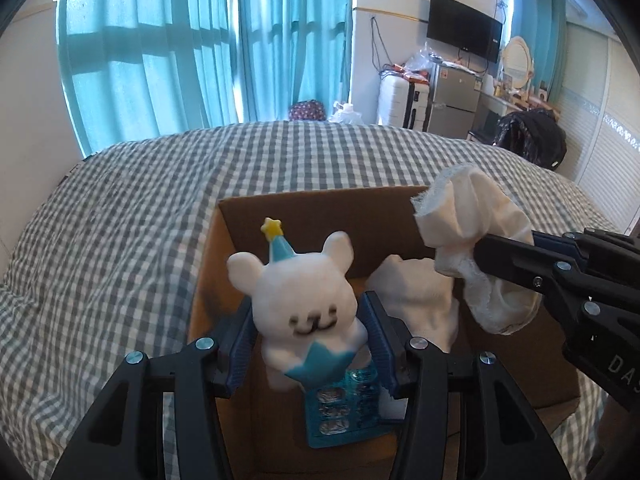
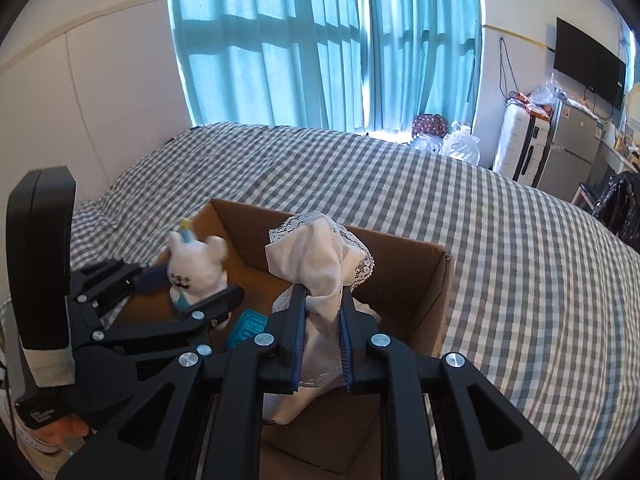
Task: Organize objects
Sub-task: 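Carry the plush and lace cloth into the box and release both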
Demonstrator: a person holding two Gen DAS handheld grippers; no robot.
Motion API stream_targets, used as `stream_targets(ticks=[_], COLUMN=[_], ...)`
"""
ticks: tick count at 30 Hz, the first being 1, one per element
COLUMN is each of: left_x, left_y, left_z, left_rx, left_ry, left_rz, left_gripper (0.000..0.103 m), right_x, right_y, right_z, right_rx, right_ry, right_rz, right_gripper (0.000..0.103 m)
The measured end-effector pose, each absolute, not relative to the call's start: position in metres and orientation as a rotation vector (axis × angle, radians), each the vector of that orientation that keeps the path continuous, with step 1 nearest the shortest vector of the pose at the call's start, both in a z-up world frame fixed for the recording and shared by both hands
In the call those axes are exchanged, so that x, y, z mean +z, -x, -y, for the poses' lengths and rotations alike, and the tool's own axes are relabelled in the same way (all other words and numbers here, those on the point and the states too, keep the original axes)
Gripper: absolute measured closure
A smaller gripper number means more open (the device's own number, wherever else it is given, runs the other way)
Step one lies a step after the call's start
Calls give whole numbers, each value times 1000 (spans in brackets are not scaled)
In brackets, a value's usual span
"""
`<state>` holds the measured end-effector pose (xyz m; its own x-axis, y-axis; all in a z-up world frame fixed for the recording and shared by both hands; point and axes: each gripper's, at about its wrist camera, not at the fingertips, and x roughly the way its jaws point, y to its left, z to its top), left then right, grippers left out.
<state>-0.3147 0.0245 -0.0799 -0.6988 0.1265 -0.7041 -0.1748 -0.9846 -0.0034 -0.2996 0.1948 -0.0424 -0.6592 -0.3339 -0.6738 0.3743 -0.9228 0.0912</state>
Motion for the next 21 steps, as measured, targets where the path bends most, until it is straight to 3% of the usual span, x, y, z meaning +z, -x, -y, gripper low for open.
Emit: stream_targets(ticks=[2, 6, 10, 14, 16, 17, 18, 21], left_x=[-75, -55, -27, 2, 19, 25, 34, 50], left_y=[314, 304, 287, 268, 251, 244, 231, 208], left_z=[-28, -26, -16, -11, -12, -12, -9, -5], left_rx=[2755, 2796, 2845, 2876, 2896, 2905, 2922, 2930], left_ry=[1123, 1069, 1025, 982, 946, 928, 893, 855], left_rz=[-114, -122, -98, -109, -135, -139, -133, -92], left_gripper=[41, 24, 22, 21, 16, 6, 3, 1], right_x=[-35, -13, 16, 49, 66, 74, 81, 97], right_y=[295, 282, 261, 233, 215, 207, 198, 166], right_z=[-197, -203, -213, -224, -230, -231, -233, -235], right_rx=[-2568, -2619, -2657, -2698, -2726, -2741, -2758, -2796], right_ry=[-998, -951, -907, -875, -853, -842, -831, -793], right_rz=[-68, -33, -9, -8, -7, -11, -18, -48], right_gripper=[77, 49, 37, 15, 14, 14, 11, 11])
